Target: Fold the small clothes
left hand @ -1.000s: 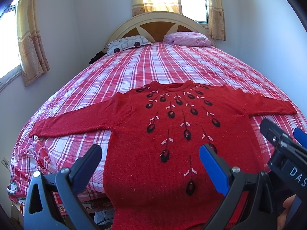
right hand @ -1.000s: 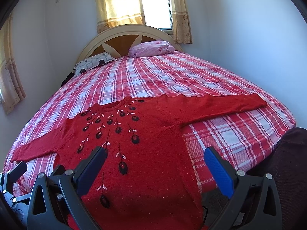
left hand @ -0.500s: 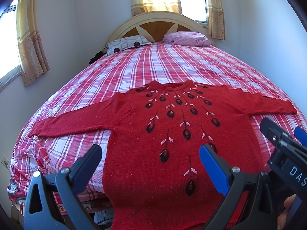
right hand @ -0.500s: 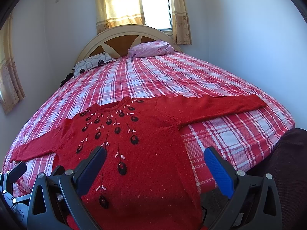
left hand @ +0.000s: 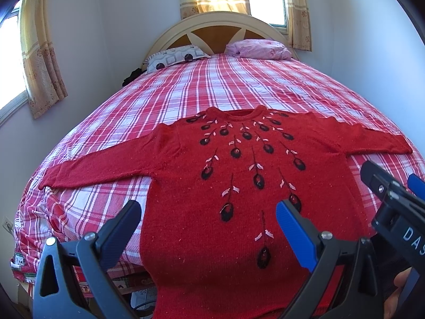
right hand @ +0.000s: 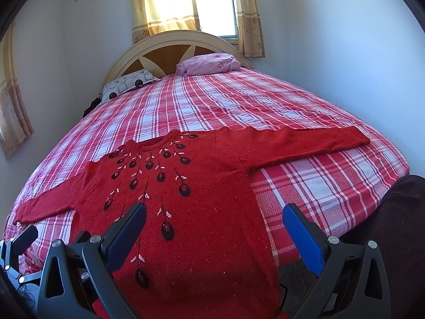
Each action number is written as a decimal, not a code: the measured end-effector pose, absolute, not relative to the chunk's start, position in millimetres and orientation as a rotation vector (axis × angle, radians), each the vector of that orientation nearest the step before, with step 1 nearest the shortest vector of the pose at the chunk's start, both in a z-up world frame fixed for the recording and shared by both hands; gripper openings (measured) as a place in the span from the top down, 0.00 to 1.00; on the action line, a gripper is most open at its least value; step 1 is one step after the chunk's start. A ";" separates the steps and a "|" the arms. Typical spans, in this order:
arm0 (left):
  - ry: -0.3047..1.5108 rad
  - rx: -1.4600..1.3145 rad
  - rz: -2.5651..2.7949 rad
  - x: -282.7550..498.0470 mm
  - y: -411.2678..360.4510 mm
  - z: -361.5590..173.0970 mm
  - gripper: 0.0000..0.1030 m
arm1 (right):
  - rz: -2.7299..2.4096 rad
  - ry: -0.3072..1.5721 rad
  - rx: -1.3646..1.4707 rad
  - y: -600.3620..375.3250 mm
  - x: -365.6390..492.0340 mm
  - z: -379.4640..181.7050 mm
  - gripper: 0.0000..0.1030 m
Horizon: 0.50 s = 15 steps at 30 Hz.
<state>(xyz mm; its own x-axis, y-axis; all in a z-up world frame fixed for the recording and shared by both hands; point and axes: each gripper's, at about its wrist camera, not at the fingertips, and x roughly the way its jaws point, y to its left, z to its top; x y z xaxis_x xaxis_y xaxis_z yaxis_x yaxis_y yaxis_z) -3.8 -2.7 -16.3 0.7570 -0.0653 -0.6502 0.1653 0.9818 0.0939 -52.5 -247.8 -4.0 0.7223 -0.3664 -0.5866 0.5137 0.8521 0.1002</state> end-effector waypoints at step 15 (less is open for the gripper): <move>0.748 0.144 -0.121 8.8 1.2 -27.7 0.00 | -0.466 0.625 0.284 -256.2 -43.6 -18.7 0.01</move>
<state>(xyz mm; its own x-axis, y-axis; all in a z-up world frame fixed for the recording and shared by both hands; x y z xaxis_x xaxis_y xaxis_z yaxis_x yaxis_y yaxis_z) 8.8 1.2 -27.7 0.7272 -0.0585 -0.6840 0.1611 0.9831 0.0872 -43.6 -256.2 -18.7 0.7134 -0.3305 -0.6179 0.4982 0.8593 0.1156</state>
